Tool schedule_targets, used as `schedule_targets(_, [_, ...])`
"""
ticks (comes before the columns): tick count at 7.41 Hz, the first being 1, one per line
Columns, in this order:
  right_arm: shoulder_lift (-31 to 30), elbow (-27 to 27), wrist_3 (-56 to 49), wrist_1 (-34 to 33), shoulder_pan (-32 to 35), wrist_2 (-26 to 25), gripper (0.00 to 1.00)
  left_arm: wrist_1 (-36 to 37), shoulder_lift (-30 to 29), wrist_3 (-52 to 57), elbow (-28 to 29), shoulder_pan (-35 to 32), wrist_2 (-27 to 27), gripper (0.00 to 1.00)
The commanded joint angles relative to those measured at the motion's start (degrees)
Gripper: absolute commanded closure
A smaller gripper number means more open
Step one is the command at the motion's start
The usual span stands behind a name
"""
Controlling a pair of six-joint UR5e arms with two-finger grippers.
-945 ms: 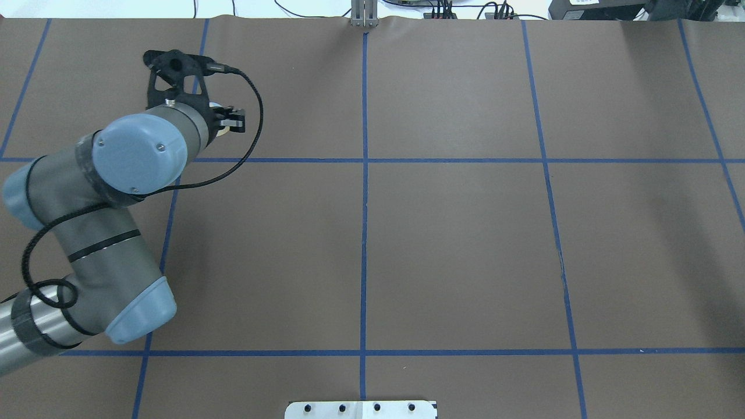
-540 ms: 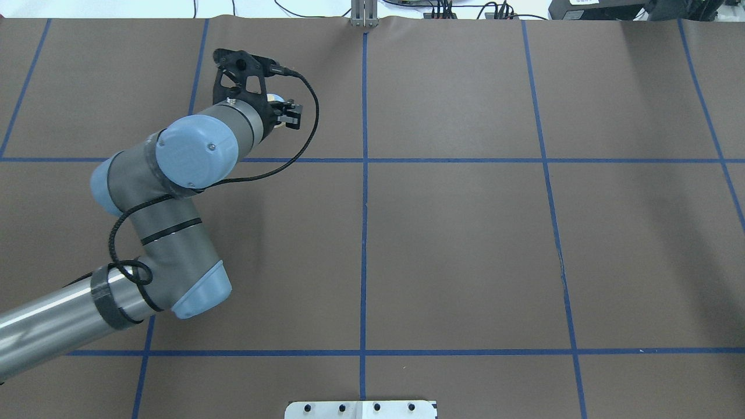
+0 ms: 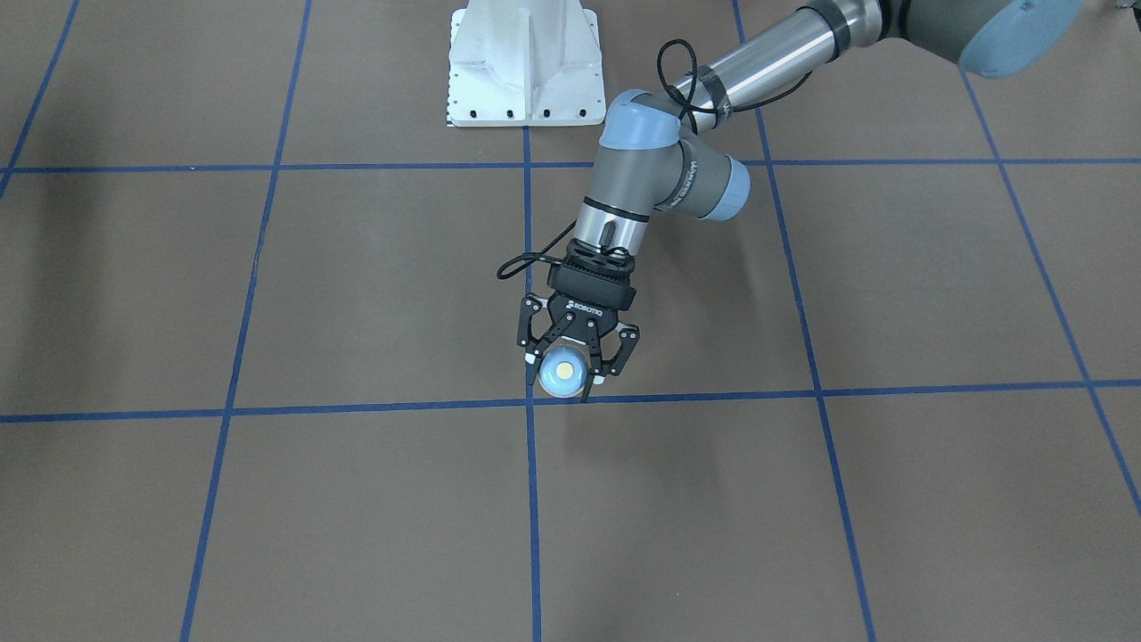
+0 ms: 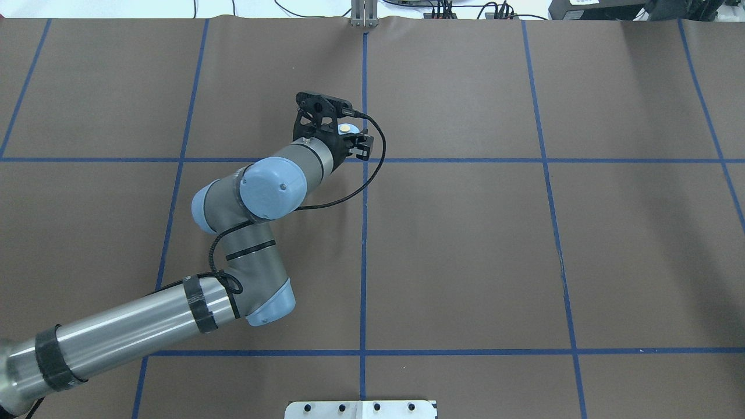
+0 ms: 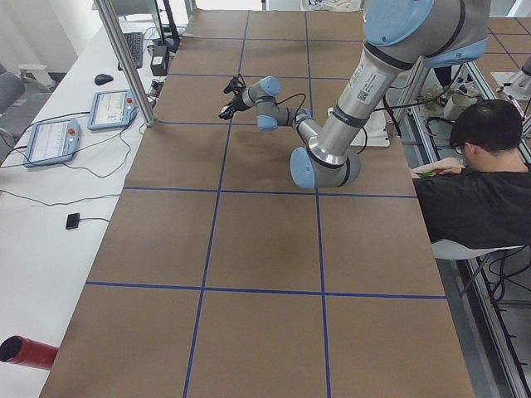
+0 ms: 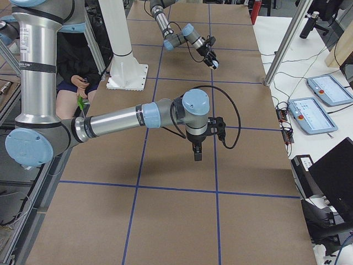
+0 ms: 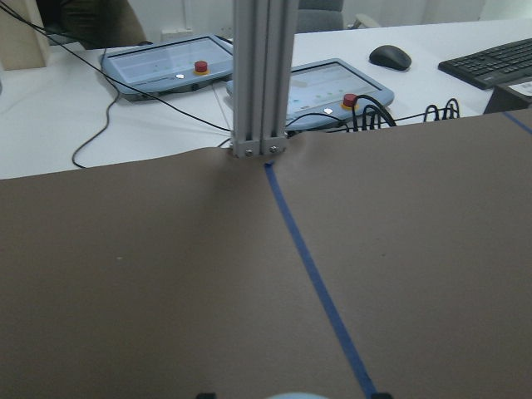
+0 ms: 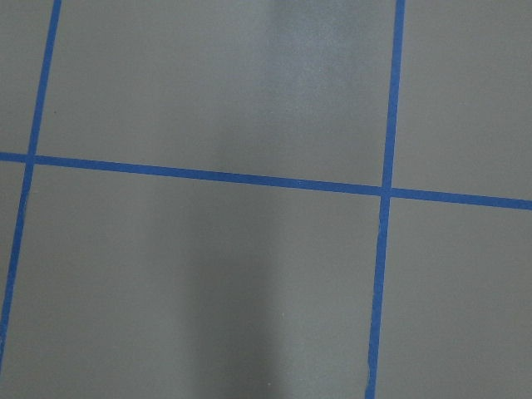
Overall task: Place and press bell with both arms
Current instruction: 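Swing the left gripper holding the bell toward the table center, then lower the bell onto the grid center and open the left gripper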
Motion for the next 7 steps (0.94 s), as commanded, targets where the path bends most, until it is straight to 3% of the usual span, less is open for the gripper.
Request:
schedule_targets(1, [-0.1, -2.2, 0.0, 2.4, -0.2, 0.8, 0.0, -5.3, -3.8, -0.2, 7.4, 1.3, 0.1, 1.0])
schedule_targets(2, [0.1, -2.3, 0.1, 3.1, -0.2, 0.9, 0.0, -8.0, -3.9, -0.2, 9.3, 1.5, 0.1, 1.0])
schedule_targets(7, [0.7, -2.1, 0.1, 3.1, -0.2, 0.9, 0.0, -8.0, -3.9, -0.2, 11.0, 2.6, 0.1, 1.0])
